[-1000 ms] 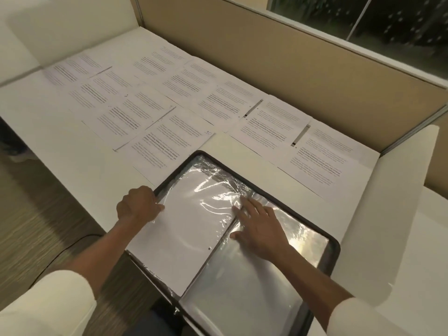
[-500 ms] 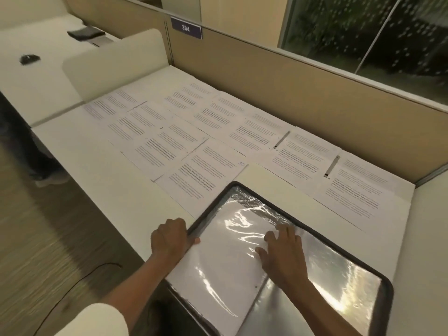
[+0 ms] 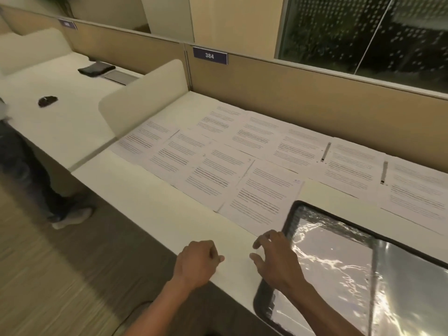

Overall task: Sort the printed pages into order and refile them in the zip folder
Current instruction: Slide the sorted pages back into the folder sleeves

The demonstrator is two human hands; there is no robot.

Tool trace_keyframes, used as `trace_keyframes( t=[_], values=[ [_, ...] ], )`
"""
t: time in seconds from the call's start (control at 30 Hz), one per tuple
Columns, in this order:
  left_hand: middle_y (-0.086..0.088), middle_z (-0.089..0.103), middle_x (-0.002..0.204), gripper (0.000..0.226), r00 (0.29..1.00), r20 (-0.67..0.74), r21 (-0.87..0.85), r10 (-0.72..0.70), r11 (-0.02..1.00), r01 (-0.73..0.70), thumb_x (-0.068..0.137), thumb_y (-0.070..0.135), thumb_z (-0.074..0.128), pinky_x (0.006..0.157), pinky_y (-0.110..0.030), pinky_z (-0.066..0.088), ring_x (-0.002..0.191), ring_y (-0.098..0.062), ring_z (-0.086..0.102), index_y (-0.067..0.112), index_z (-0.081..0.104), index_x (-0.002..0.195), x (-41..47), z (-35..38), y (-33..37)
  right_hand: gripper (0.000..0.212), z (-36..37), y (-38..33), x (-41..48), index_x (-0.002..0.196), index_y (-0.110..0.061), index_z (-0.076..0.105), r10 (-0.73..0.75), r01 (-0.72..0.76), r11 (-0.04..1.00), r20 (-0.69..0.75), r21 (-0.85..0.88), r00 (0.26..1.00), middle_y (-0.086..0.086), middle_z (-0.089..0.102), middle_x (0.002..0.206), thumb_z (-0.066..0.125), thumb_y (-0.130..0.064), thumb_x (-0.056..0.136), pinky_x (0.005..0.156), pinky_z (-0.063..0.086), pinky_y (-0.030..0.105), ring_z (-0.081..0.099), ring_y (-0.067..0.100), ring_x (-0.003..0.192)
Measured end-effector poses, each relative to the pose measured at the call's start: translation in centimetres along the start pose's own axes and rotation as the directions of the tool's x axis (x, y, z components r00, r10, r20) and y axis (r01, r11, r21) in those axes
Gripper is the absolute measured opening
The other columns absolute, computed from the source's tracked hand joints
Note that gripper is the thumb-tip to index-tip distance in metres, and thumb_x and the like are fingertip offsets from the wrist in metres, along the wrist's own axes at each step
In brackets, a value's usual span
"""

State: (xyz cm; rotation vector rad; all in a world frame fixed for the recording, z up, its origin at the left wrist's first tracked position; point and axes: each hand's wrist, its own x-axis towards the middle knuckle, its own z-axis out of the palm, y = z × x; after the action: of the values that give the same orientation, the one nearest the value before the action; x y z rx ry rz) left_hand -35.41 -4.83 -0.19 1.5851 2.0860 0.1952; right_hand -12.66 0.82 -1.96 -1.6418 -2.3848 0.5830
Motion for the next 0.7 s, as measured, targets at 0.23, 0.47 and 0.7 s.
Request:
trace_keyframes(
  t=[0.23,0.47,0.7],
  values=[
    [0.013,0.069,0.08,0.031,0.994,-0.107,0.057,0.038,0.998,-0.032,0.098,0.054,0.064,0.072,-0.035,0.057,0.073,-0.011,0.066,0.027,0.061,0.084,4.2,-6.2,-3.7,0.043,0.6,-5.1,4.9,0.134,-0.031,0.054,0.0,0.001,0.999,-0.027,0.045,1.0,-0.01,0.058,0.131,0.069,-0.044,0.096,0.091,0.052,0.029,0.056,0.011,0.121],
    [0.009,0.066,0.075,0.035,0.991,-0.11,0.128,0.077,0.99,-0.063,0.097,0.053,0.067,0.073,-0.037,0.058,0.072,-0.017,0.065,0.025,0.056,0.08,11.7,-11.4,-5.3,0.043,0.8,-7.2,13.6,0.133,-0.031,0.053,0.055,-0.053,0.997,-0.043,0.056,0.998,-0.009,0.059,0.125,0.071,-0.041,0.095,0.086,0.05,0.037,0.055,0.016,0.12],
    [0.007,0.068,0.085,0.035,0.999,-0.05,0.227,0.01,0.974,0.002,0.093,0.058,0.07,0.07,-0.031,0.048,0.081,-0.02,0.066,0.027,0.06,0.081,22.2,-15.3,-6.5,0.044,1.3,-7.2,24.1,0.134,-0.029,0.051,0.1,-0.093,0.986,-0.044,0.136,0.994,-0.007,0.059,0.128,0.069,-0.041,0.095,0.089,0.053,0.042,0.054,0.018,0.123]
  ],
)
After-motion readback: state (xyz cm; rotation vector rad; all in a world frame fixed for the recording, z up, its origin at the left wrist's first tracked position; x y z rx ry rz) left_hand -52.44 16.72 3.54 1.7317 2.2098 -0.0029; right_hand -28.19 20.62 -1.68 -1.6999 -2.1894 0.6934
